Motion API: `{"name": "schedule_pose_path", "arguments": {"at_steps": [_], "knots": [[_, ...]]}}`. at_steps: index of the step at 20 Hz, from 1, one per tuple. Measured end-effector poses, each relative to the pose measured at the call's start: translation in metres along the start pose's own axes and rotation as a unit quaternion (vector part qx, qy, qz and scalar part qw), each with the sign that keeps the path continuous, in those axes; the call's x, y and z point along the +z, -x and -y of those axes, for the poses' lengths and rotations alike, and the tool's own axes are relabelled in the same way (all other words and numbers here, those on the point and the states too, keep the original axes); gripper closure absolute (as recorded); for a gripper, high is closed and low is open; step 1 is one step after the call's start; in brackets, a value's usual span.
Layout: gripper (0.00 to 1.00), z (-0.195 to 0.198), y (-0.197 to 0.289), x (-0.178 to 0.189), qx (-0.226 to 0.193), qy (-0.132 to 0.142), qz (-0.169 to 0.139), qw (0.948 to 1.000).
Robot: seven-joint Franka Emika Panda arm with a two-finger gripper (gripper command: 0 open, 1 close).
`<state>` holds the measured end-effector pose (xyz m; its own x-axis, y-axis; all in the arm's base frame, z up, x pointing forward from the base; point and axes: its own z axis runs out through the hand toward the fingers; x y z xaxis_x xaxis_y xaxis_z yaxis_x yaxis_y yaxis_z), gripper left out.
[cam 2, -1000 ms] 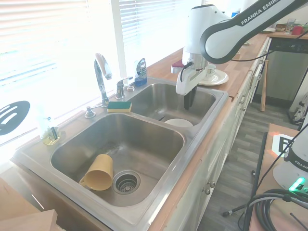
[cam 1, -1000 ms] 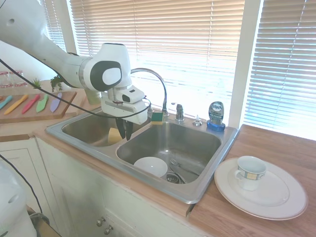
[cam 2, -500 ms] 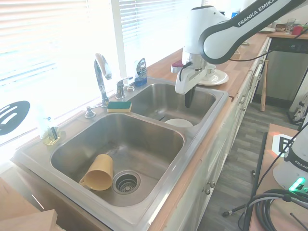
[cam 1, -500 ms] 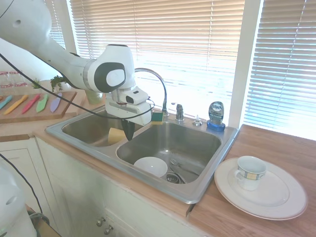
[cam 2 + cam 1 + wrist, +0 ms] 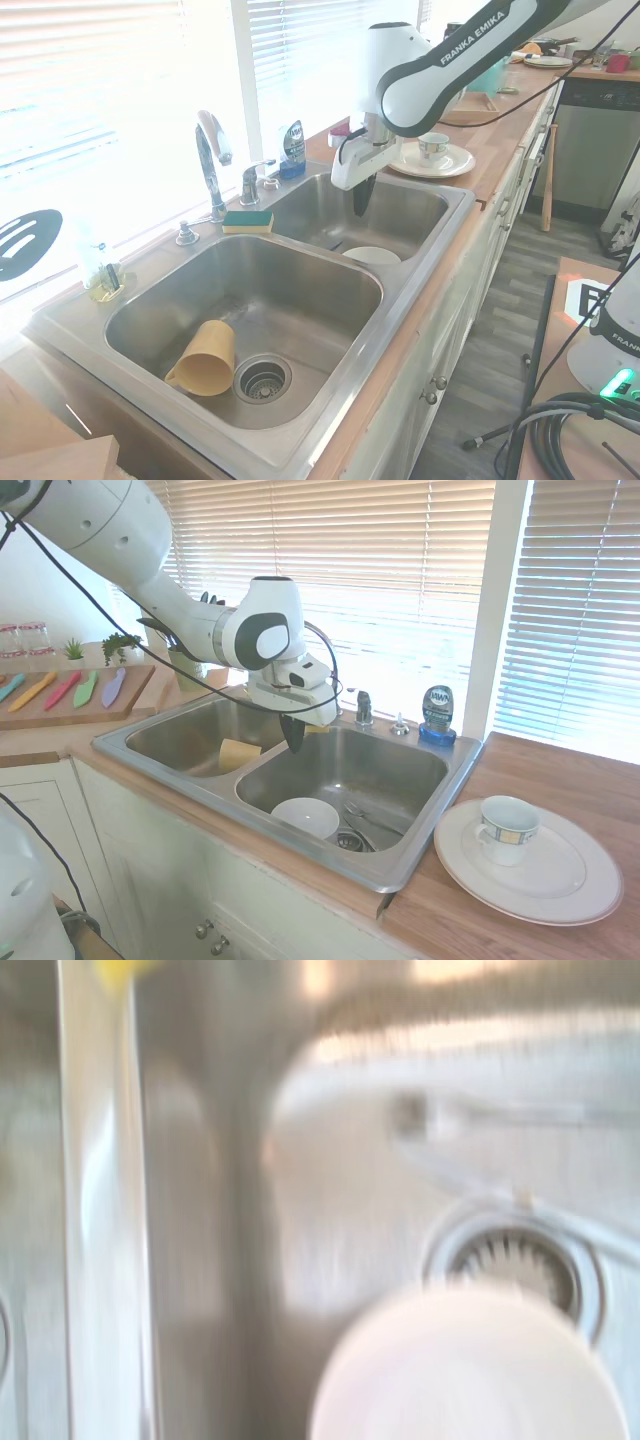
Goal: Turn on the faucet
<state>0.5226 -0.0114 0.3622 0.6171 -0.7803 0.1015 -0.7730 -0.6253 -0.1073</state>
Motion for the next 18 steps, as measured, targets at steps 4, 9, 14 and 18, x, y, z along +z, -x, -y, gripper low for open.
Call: {"name": "schedule_pose_path", "arguments": {"at_steps": [4, 9, 14, 18], "knots": [[1.0, 0.034, -0.028, 0.008, 0.002, -0.004, -0.013, 0.9999], [1.0, 0.064, -0.058, 0.012, 0.004, -0.01, -0.023, 0.9997], [1.0, 0.094, -0.081, 0.009, 0.003, -0.01, -0.028, 0.9996], [1.0, 0.113, -0.099, 0.005, 0.005, -0.011, -0.035, 0.9993]]}}
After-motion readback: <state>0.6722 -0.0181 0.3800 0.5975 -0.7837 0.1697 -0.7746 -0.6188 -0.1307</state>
